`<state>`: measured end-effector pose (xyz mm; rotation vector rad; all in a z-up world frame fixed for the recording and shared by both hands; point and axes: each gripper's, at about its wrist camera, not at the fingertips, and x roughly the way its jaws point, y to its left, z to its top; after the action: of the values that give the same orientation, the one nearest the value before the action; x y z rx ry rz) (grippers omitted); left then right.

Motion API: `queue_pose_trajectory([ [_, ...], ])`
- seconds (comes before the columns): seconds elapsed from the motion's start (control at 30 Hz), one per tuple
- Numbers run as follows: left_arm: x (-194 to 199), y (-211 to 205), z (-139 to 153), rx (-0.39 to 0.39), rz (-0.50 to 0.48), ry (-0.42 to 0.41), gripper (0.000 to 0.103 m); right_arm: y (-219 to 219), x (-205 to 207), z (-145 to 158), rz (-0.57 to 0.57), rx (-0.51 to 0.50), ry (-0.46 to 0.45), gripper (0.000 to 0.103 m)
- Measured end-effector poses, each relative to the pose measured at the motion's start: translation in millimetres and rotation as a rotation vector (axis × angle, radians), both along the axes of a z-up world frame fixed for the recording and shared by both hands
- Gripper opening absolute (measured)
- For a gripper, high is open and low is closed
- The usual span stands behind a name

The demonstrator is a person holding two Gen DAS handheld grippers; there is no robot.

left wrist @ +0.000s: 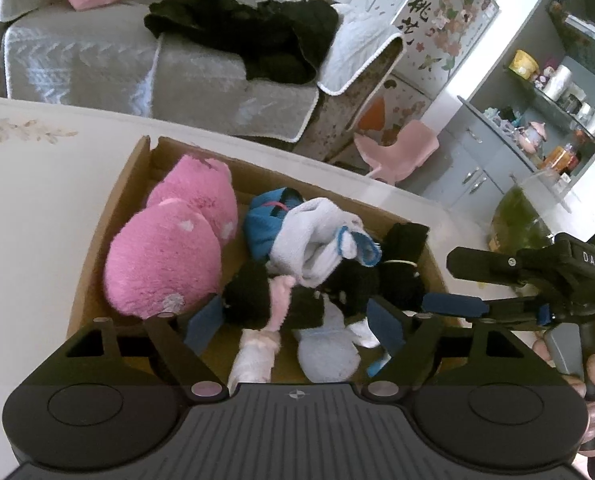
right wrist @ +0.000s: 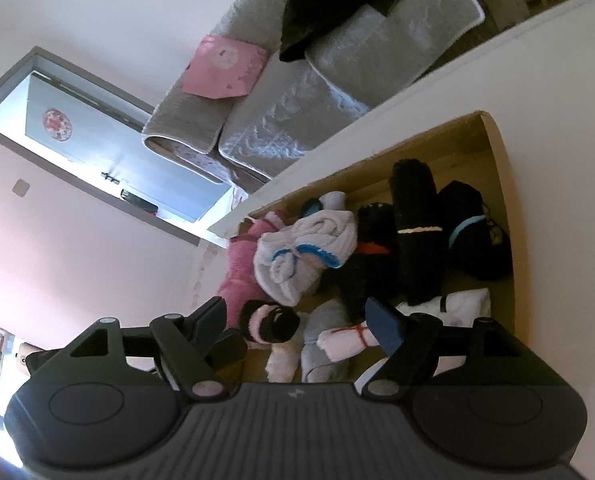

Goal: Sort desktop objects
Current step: 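Move both tools back over the remaining items on the table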

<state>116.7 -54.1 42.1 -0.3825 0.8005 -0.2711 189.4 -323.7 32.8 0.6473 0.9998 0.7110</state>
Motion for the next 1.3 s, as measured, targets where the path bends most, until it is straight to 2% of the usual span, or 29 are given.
queue_pose_trajectory([
  [0.2, -33, 1, 16, 0.022, -0.028, -0.019, 0.091, -15, -32, 14, -0.010, 0.046, -0.038, 0.078],
  [0.33, -62, 5, 19, 0.020, -0.043, -0.016, 0.092, -32, -65, 10, -0.001, 0.073, -0.041, 0.079],
  [0.6, -113, -9, -1, 0.100, -0.092, 0.014, 0.094, -53, -118, -16, 0.003, 0.031, -0.006, 0.080],
  [0.87, -152, -25, -13, 0.149, -0.127, 0.019, 0.094, -55, -144, -31, 0.008, -0.007, -0.011, 0.080],
  [0.97, -151, -27, -12, 0.184, -0.107, 0.011, 0.095, -47, -139, -33, 0.014, -0.023, -0.020, 0.080],
  [1.17, -125, -26, -17, 0.180, -0.030, 0.021, 0.095, -15, -123, -35, 0.056, -0.132, -0.060, 0.080],
  [1.3, -110, -36, -26, 0.251, -0.020, 0.017, 0.095, 8, -119, -36, 0.085, -0.250, -0.113, 0.080],
])
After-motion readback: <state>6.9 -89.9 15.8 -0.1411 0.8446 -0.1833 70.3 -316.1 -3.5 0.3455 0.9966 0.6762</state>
